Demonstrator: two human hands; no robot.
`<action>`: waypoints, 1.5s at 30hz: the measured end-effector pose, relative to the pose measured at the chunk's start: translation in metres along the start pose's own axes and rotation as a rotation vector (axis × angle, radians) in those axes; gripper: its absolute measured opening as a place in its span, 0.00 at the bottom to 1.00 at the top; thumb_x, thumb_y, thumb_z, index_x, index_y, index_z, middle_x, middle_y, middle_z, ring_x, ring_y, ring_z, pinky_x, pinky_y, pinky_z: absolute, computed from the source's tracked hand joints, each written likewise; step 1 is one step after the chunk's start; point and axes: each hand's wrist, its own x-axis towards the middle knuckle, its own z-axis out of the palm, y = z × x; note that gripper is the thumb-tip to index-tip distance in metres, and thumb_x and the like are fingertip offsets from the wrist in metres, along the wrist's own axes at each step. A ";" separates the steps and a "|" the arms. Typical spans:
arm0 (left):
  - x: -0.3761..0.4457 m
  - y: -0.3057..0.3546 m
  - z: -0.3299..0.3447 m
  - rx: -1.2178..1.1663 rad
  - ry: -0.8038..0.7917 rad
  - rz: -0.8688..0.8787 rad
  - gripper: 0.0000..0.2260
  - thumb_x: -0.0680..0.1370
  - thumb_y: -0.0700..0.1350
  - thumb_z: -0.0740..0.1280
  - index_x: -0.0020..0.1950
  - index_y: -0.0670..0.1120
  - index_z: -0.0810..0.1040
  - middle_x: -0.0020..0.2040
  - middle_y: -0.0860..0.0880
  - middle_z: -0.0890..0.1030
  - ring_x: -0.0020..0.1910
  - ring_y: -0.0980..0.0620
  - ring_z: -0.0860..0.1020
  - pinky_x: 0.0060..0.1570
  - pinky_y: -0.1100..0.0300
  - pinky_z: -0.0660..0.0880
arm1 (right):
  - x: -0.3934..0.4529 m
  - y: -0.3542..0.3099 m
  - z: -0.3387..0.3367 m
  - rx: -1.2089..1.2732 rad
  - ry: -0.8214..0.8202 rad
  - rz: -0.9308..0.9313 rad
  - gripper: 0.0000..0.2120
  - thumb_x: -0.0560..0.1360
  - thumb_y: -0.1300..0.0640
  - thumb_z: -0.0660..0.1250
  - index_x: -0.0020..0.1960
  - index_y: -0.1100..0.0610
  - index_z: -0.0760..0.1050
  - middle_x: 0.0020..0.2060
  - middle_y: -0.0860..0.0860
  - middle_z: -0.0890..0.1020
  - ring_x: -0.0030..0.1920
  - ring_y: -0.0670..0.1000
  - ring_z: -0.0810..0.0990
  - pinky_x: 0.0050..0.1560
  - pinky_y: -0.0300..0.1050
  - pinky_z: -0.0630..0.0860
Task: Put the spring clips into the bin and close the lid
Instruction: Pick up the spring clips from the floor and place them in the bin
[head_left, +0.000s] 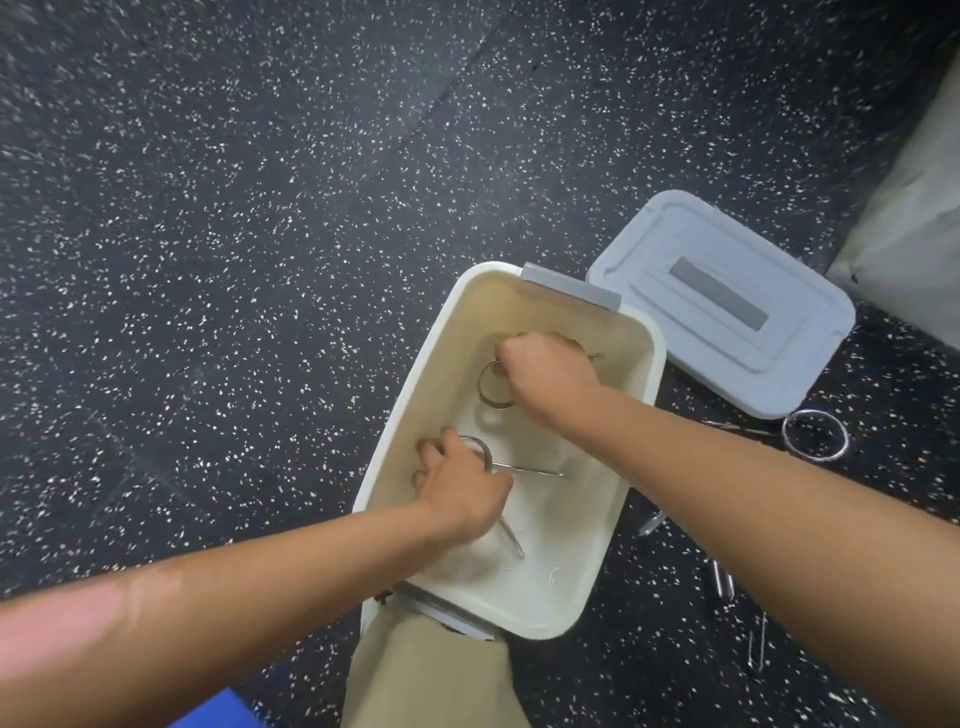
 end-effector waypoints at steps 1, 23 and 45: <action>-0.003 0.000 -0.003 -0.017 -0.008 0.002 0.37 0.79 0.50 0.66 0.82 0.44 0.49 0.79 0.39 0.54 0.75 0.34 0.63 0.71 0.53 0.62 | 0.002 -0.001 0.004 -0.009 -0.010 0.003 0.10 0.81 0.59 0.61 0.53 0.59 0.80 0.50 0.59 0.84 0.51 0.61 0.82 0.41 0.46 0.67; -0.063 0.039 -0.027 -0.249 0.044 0.267 0.11 0.78 0.49 0.66 0.59 0.52 0.71 0.61 0.45 0.74 0.44 0.55 0.74 0.39 0.57 0.66 | -0.067 0.040 -0.073 -0.040 0.186 -0.120 0.06 0.79 0.63 0.59 0.51 0.57 0.74 0.41 0.55 0.78 0.39 0.60 0.75 0.30 0.47 0.66; -0.061 0.131 0.100 0.620 -0.055 0.925 0.15 0.81 0.56 0.61 0.64 0.51 0.74 0.70 0.50 0.71 0.69 0.49 0.66 0.70 0.51 0.68 | -0.263 0.193 0.070 0.610 0.053 0.598 0.15 0.79 0.47 0.66 0.64 0.50 0.73 0.55 0.44 0.80 0.52 0.47 0.79 0.55 0.48 0.77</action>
